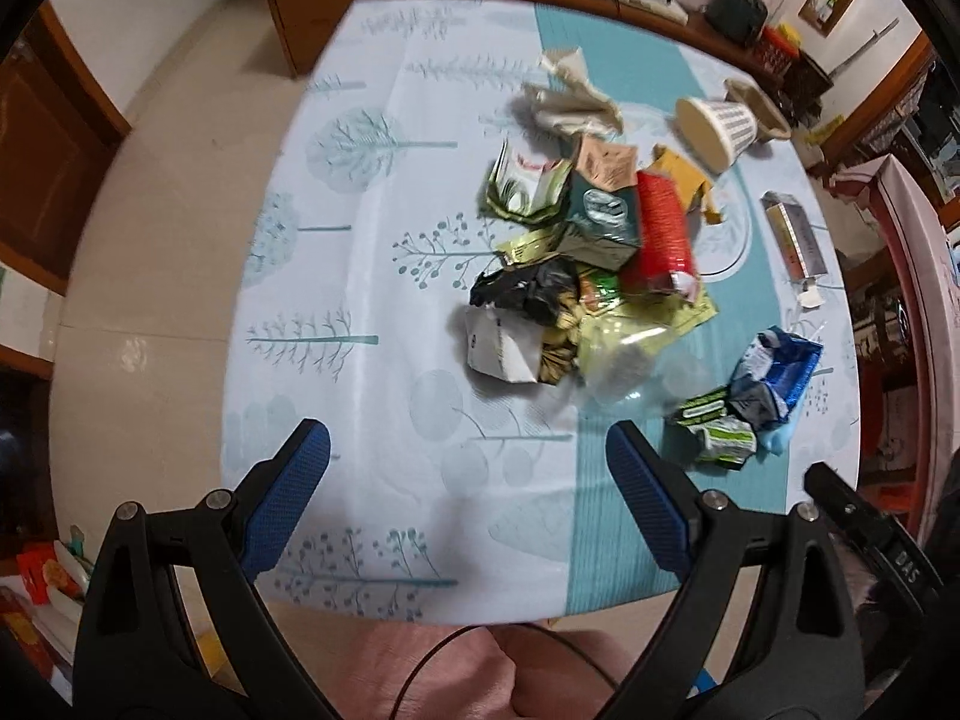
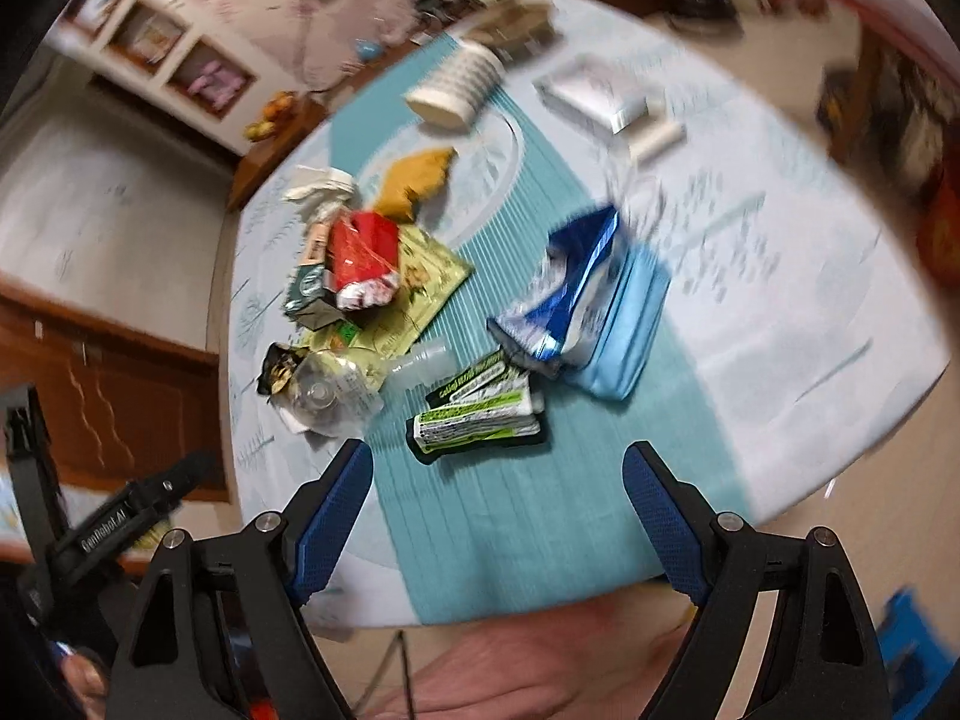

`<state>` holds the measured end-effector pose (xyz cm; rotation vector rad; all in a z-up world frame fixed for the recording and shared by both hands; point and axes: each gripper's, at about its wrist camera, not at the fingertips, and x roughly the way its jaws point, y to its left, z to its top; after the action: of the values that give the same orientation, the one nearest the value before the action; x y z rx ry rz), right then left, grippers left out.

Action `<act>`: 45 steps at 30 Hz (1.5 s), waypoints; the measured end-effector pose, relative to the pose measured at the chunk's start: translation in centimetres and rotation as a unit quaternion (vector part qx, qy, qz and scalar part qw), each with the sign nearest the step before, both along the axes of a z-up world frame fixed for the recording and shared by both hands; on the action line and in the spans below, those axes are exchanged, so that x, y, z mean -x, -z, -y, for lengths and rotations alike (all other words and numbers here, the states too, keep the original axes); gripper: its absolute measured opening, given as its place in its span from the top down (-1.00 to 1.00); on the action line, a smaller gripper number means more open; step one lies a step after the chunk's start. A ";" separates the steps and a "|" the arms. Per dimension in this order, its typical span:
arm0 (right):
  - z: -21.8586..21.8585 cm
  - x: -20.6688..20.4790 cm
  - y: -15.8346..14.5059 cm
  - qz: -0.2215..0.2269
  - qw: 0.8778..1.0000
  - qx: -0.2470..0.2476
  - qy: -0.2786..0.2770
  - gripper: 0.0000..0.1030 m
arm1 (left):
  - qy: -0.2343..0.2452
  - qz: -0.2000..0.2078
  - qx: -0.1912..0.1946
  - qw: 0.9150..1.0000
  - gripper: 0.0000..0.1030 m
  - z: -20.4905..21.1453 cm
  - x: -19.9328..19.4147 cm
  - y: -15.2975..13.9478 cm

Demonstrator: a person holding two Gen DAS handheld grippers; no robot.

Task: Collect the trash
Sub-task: 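Grasp the black-gold wrapper with the left tool while the right tool grasps the green tube, then carry the black-gold wrapper and green tube with both tools over the black bin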

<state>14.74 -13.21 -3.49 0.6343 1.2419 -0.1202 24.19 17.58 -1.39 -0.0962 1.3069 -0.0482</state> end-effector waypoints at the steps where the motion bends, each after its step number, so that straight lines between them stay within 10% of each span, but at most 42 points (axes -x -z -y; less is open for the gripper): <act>1: 0.1 -0.3 1.0 -0.011 1.000 -0.019 0.018 -0.62 | 0.002 -0.007 0.003 1.000 -0.78 -0.1 -0.5 0.5; 10: -0.9 -2.1 6.9 -0.063 0.984 -0.104 0.128 -0.47 | 0.018 -0.075 0.056 0.995 -0.78 -0.2 -6.3 5.0; 25: -2.6 -5.0 8.5 -0.067 0.982 -0.113 0.136 0.32 | 0.004 -0.146 0.097 0.985 -0.70 0.9 -10.2 9.3; 31: -2.7 -4.6 7.8 -0.061 0.985 -0.106 0.122 0.54 | -0.006 -0.169 0.117 0.979 -0.23 0.9 -10.0 10.6; 45: -2.8 -3.6 4.5 -0.063 0.995 -0.069 0.029 0.69 | 0.036 -0.097 0.086 0.991 -0.09 0.5 -7.8 7.1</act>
<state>18.33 -10.43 -8.03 0.7930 1.3615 -0.1259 32.01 17.10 -8.48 -0.2044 1.4996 -0.2171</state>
